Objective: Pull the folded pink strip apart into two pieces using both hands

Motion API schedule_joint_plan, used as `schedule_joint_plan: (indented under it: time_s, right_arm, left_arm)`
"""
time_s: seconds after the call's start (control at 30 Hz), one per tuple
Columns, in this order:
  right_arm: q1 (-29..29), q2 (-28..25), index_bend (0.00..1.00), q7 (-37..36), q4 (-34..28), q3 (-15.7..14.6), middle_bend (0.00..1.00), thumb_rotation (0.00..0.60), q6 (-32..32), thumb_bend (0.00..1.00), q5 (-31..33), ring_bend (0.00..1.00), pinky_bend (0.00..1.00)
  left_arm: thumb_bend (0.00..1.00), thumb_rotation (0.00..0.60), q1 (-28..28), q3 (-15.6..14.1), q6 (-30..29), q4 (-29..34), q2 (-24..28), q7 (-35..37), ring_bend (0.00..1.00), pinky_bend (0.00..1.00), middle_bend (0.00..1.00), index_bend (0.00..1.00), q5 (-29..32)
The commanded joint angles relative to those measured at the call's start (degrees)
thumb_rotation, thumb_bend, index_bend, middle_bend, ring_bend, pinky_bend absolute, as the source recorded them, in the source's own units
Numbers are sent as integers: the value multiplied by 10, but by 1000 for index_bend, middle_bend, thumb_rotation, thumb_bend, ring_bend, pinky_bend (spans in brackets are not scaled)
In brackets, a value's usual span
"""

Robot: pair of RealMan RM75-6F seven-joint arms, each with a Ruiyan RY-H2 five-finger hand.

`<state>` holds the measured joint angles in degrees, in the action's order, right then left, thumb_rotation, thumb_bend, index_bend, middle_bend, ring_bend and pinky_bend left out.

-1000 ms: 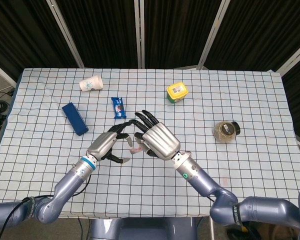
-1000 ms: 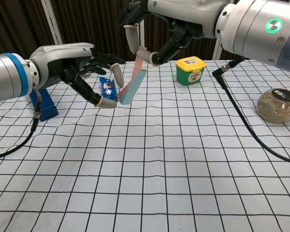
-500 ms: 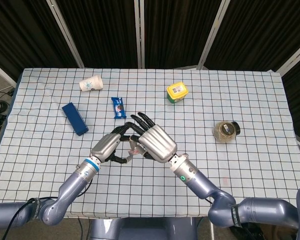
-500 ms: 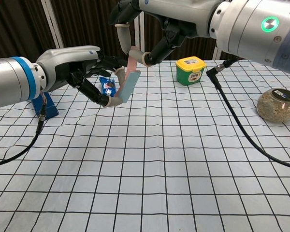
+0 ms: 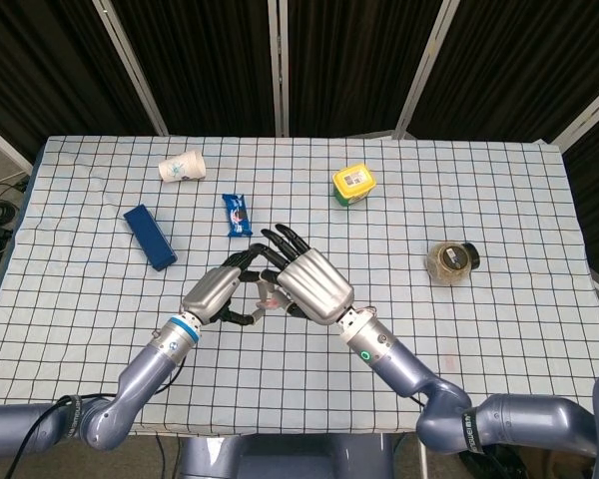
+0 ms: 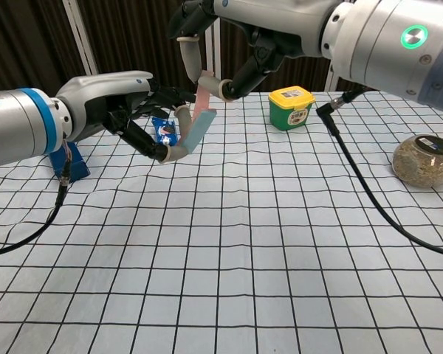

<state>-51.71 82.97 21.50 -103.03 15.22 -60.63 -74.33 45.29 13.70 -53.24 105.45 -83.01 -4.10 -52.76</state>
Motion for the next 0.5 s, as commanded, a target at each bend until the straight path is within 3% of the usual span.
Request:
schedule_joint_plan:
  time_s: [0.03, 0.5]
  right_arm:
    - [1, -1, 705, -1, 1, -1, 162, 600, 0, 428, 0, 0, 0]
    - [3, -6, 706, -9, 0, -2, 162, 600, 0, 428, -4, 0, 0]
  left_arm:
    - [412, 600, 0, 0, 3, -3, -2, 4, 0, 0, 0, 571, 2]
    - [541, 600, 3, 1, -2, -2, -6, 3, 0, 0, 0, 660, 4]
